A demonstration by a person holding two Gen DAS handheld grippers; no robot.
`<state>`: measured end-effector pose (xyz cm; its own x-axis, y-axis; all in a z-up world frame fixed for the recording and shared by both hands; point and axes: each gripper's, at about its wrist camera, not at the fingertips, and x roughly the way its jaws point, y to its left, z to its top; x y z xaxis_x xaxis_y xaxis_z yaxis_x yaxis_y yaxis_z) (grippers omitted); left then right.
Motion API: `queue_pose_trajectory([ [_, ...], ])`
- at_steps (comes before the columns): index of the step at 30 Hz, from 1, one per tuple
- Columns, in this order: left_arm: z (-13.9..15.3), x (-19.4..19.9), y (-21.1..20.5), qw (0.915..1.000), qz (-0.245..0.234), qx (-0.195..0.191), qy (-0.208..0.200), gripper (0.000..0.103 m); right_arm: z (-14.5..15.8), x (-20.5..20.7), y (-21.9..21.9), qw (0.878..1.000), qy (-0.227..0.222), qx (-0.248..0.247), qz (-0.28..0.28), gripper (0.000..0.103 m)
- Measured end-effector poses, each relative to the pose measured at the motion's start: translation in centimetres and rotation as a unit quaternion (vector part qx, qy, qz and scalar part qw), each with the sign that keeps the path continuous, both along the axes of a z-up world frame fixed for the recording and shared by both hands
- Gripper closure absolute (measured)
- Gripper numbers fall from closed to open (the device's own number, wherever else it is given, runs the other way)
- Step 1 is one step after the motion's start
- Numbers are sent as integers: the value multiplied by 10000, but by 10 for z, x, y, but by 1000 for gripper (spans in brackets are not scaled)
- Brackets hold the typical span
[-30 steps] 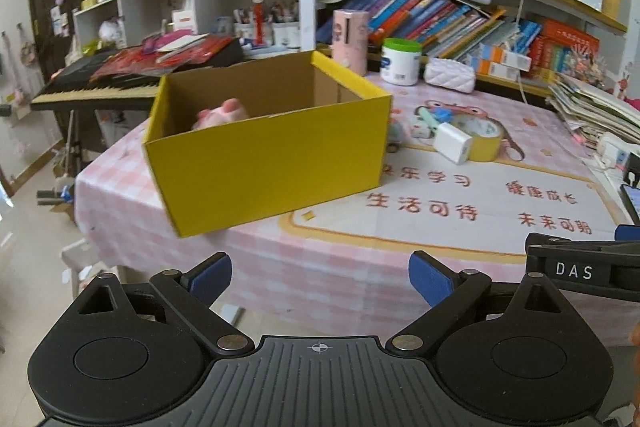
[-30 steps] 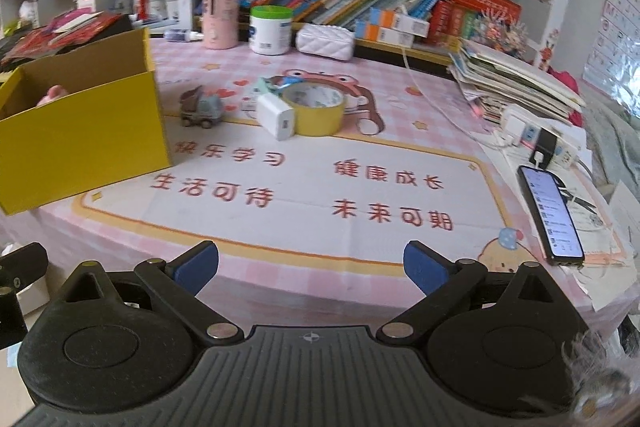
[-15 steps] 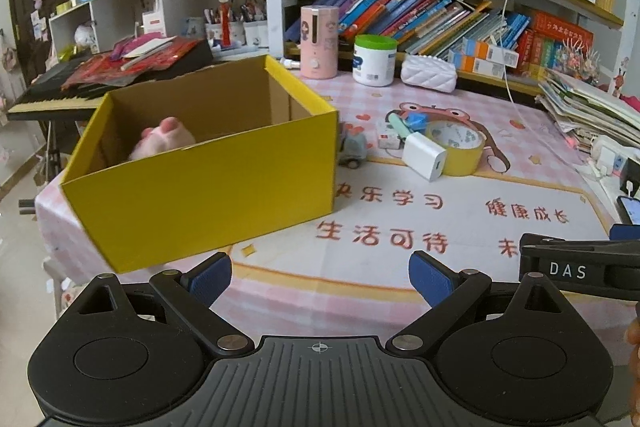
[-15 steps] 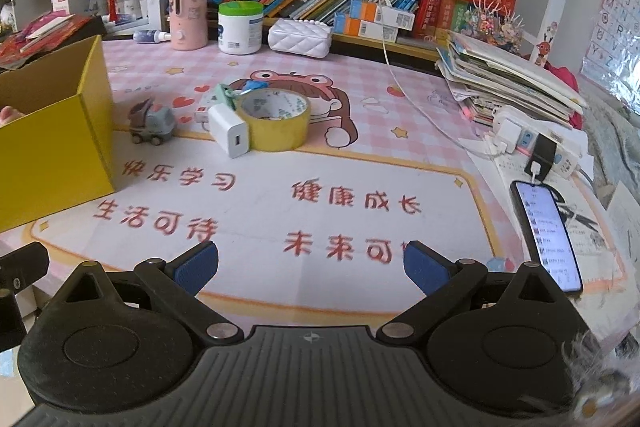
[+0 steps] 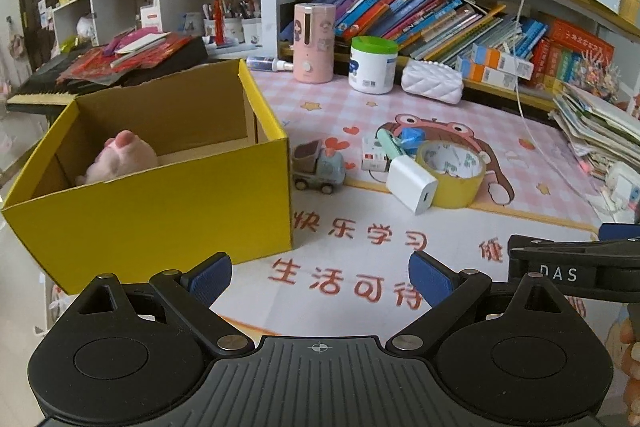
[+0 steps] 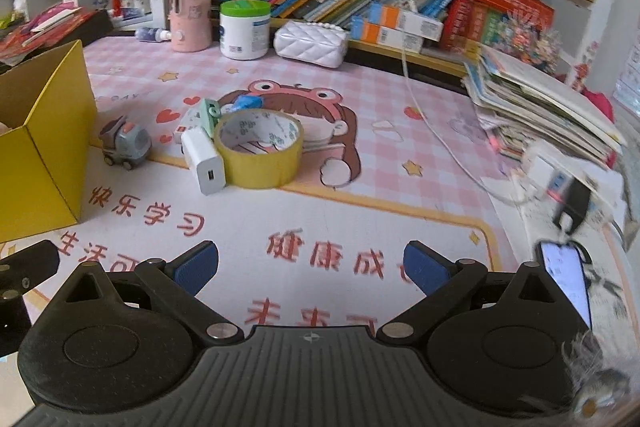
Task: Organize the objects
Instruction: 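Withdraw both grippers from the box toward the tape roll, then grasp the white charger with the left gripper while the right gripper approaches the yellow tape roll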
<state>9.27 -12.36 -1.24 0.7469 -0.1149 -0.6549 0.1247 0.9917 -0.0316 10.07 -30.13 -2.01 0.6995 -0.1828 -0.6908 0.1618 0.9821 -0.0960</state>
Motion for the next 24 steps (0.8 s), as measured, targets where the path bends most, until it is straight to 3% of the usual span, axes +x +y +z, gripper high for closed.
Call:
queue_pose_trajectory([
  [11,-5,19,-32,9998,126,108,64,6,-4,50,-28,9982,-187,259,511,6],
  [24,-15,32,-58,9988,227,345,265,6,-41,113,-41,9931,206,44,1153,6],
])
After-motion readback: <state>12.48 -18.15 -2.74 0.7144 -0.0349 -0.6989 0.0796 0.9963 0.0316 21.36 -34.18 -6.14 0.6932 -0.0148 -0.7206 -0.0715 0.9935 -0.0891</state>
